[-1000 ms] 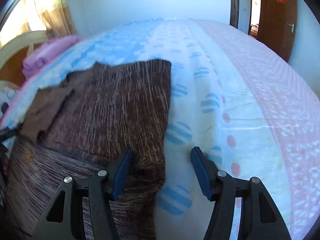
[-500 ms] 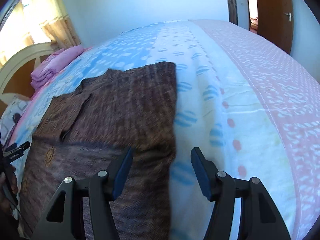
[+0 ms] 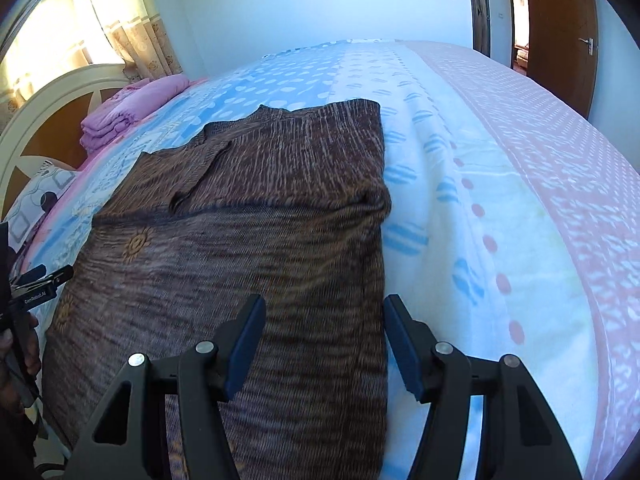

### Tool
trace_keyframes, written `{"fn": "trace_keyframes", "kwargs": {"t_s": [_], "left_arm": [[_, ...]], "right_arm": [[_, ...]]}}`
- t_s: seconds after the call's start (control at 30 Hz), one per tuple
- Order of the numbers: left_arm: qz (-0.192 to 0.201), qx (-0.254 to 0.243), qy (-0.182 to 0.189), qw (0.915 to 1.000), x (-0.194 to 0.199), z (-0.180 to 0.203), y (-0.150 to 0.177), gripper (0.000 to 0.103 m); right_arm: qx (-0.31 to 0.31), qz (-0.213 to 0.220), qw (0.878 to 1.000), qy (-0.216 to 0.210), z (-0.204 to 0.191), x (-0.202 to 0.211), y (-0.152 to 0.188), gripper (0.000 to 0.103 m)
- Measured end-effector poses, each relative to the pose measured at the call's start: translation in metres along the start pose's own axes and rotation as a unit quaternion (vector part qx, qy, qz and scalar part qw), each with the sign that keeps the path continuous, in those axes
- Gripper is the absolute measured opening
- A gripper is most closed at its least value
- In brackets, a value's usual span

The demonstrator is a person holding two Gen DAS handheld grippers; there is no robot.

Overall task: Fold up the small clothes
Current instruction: 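Grasp the hem of the folded sweater with the left tool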

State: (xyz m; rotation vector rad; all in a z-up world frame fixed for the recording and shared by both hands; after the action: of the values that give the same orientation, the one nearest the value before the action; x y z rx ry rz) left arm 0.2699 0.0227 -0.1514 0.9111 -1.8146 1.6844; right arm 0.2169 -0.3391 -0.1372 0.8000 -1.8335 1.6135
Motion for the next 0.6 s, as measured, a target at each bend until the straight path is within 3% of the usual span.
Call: {"fn": "trace_keyframes", "kwargs": {"t_s": [0.6], "left_arm": [[-0.013, -0.036, 0.034, 0.9987, 0.048, -0.003, 0.056, 0.103]], "right_arm": [[0.024, -0.015, 1.000, -0.008, -0.021, 0.037, 0.057, 0.062]]}}
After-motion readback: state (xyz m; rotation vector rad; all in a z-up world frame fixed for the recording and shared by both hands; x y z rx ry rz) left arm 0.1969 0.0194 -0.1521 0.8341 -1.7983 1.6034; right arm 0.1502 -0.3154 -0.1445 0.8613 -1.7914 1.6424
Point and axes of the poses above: each gripper's, at about its wrist camera, not at the fingertips, and x roughly against the way its jaws point, z to its right, y to its underside, the point moved 3 cm from there along -x, roughly the way its jaws point, and after that the axes turned 2 degrees about y, right-handed, at the moved point
